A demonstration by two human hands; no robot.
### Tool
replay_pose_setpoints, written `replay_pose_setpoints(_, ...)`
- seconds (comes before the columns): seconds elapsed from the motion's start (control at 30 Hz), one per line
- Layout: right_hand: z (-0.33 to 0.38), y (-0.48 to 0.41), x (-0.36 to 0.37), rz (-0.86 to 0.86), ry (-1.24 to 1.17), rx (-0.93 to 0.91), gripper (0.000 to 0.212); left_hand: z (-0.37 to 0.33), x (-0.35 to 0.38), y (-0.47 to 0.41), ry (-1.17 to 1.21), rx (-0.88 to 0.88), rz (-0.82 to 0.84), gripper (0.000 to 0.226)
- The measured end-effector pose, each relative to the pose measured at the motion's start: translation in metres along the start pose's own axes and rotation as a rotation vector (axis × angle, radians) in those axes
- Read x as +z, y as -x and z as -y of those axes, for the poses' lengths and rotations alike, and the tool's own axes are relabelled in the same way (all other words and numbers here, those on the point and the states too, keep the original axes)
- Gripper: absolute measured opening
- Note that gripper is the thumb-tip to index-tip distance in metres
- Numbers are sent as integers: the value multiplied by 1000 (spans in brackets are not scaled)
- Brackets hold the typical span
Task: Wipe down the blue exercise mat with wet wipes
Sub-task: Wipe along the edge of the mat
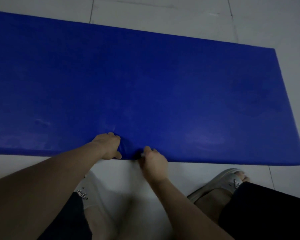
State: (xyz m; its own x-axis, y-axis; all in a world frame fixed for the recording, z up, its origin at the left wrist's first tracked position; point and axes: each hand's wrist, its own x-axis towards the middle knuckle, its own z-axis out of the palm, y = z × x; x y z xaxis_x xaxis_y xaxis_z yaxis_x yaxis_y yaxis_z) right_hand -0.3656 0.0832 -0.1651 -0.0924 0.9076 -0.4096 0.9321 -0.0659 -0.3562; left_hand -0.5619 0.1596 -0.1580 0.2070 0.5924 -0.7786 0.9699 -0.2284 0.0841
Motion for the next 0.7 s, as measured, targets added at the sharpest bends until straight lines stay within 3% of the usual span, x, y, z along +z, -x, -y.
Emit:
replay_pose_setpoints(0.17, -89, 17, -39, -187, -103, 279, 18, -2, 0, 1, 5, 13, 7, 47)
replay_pose_setpoints(0.3, -99, 13, -45, -231, -89, 436, 15, -1, -2, 1, 0, 13, 15, 49)
replay_pose_setpoints(0.5, -8, -4, -2, -137, -179, 263, 15, 1, 0, 0, -9, 2, 2, 48)
replay_pose_setpoints(0.63, 43, -16, 12, -22, -83, 52, 9, 0, -1, 0, -11, -2, -10, 54)
replay_pose_setpoints(0.7, 42, -18, 6, 18, -27, -21, 16, 0, -1, 0, -5, -7, -1, 52)
